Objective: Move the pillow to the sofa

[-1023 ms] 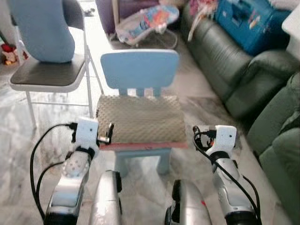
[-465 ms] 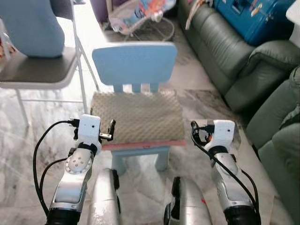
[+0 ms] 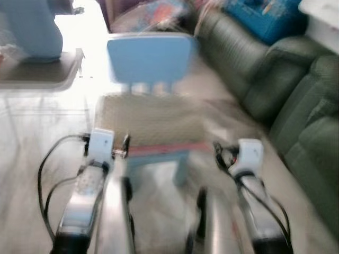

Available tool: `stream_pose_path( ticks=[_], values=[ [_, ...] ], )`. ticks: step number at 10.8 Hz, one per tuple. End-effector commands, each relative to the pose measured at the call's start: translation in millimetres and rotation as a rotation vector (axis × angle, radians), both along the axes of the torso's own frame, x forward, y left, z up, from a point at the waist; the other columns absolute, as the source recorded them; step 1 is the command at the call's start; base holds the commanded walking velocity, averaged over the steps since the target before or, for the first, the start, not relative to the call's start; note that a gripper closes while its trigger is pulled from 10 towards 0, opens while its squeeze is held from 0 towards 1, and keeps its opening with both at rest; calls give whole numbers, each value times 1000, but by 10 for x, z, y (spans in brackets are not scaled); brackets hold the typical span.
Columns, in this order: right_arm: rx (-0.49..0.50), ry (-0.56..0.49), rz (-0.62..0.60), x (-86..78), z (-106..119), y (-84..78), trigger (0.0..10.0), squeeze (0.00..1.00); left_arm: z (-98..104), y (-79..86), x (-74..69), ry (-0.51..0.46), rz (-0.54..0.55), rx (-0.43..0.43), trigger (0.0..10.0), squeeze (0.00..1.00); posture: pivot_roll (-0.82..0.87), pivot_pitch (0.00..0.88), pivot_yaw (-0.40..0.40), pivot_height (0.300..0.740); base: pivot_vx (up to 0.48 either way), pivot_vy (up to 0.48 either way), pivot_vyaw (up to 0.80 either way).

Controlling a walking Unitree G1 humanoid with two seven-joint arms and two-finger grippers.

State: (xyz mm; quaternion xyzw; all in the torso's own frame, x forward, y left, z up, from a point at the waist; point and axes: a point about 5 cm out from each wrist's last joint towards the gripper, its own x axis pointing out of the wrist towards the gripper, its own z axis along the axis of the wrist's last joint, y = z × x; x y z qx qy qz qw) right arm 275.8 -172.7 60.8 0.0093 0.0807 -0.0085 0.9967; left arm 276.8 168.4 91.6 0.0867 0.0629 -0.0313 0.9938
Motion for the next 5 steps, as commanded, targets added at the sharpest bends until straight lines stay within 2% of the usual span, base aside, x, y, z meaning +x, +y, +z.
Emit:
stream_pose_path(
  ticks=[1,5],
  values=[
    [5,-1,-5,-6,-2,-17,10000,0,-60,9,-16,27,16,13,10000,0,21,92,-44,522,0,0,0],
    [0,-39,61,31,66,40,10000,0,-67,-5,-3,17,45,21,10000,0,13,93,-47,522,0,0,0]
  ],
)
